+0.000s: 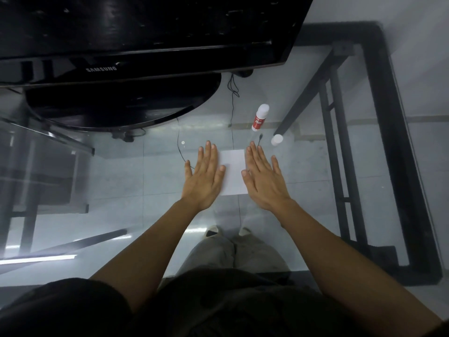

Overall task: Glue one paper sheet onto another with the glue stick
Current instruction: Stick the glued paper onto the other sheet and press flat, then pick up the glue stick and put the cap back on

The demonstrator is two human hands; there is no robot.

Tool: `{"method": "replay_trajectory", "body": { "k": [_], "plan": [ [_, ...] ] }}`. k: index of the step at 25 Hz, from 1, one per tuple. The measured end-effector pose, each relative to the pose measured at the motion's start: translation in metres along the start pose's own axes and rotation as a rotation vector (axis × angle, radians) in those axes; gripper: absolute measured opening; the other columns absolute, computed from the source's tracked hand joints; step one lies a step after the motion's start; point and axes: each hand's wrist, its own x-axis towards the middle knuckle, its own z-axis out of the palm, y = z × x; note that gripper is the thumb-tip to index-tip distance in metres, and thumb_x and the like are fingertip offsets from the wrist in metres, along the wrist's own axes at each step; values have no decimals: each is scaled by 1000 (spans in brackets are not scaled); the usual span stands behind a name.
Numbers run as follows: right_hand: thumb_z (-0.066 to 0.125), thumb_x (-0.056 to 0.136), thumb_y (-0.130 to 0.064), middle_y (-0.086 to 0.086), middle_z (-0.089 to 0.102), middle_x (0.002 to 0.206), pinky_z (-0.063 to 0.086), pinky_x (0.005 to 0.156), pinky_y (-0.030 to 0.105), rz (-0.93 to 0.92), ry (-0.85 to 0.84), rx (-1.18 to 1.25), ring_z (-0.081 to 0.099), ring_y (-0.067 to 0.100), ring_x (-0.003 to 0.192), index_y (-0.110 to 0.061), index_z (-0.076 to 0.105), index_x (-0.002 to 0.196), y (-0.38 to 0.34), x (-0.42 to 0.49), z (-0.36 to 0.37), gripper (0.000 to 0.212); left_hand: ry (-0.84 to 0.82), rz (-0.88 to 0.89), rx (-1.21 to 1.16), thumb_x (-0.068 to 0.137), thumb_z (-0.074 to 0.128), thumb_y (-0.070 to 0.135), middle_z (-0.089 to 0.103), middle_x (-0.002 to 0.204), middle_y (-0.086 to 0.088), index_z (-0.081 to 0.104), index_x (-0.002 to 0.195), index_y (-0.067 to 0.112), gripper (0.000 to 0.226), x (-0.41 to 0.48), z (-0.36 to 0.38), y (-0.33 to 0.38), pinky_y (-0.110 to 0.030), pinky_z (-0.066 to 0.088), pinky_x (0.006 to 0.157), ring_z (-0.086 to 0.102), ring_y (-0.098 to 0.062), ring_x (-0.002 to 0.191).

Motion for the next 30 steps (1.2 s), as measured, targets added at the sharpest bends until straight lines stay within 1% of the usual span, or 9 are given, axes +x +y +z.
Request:
{"method": "replay_trajectory", "body": {
  "k": [4,7,13,18,22,25,27,29,30],
  "plan": [
    [12,95,-42,-2,-5,155,-10,112,32,124,92,40,-9,11,140,-17,-5,145,13,-17,-3,58,165,-12,-216,99,23,41,6,158,-5,3,148,12,60,9,-23,9,-38,5,115,1,-17,145],
    [14,96,-40,5,-4,156,-10,112,35,277,68,-15,-9,16,141,-13,-5,145,26,-26,3,59,155,12,-254,99,38,34,18,157,-8,13,148,10,60,37,-38,30,-30,15,113,14,-20,144],
    [-5,90,-48,5,-2,157,-9,111,37,324,88,-109,-11,17,140,-13,-7,144,31,-26,13,65,128,105,-342,87,63,30,47,140,-15,36,140,7,64,98,-46,72,-31,35,102,45,-27,127],
    [-3,91,-46,5,-1,157,-8,111,37,331,127,-85,-7,17,142,-16,-13,141,33,-26,18,60,161,120,-349,85,66,24,64,115,-12,52,115,7,37,116,-38,85,-21,40,84,59,-23,104],
    [-10,88,-48,3,-4,156,-8,111,37,312,133,-71,-6,18,143,-18,-17,139,34,-26,18,60,136,93,-555,92,56,29,60,102,-5,51,113,11,29,96,-48,88,-7,43,68,59,-9,81],
    [-8,89,-46,4,-6,156,-10,110,36,312,117,-73,-9,17,142,-16,-18,139,30,-26,16,59,139,22,-655,98,39,34,50,101,-4,46,123,16,32,63,-54,82,-21,48,64,57,-13,75],
    [-2,92,-43,5,-8,156,-11,110,36,325,68,-73,-10,18,142,-14,-15,141,30,-26,14,59,152,-31,-674,98,37,29,47,99,-2,41,128,17,32,38,-55,73,-27,47,68,53,-14,75],
    [16,97,-39,8,1,157,-5,113,36,330,30,-20,-1,21,143,-11,0,146,28,-23,-1,58,191,-54,-764,96,42,21,48,93,0,37,120,18,24,14,-58,64,-34,47,68,51,-17,75],
    [27,97,-35,10,16,155,4,114,36,334,60,83,12,23,142,-10,15,145,25,-21,-13,55,209,-55,-788,96,44,20,48,88,1,36,112,20,19,5,-62,61,-36,46,67,50,-18,74]
  ]
}}
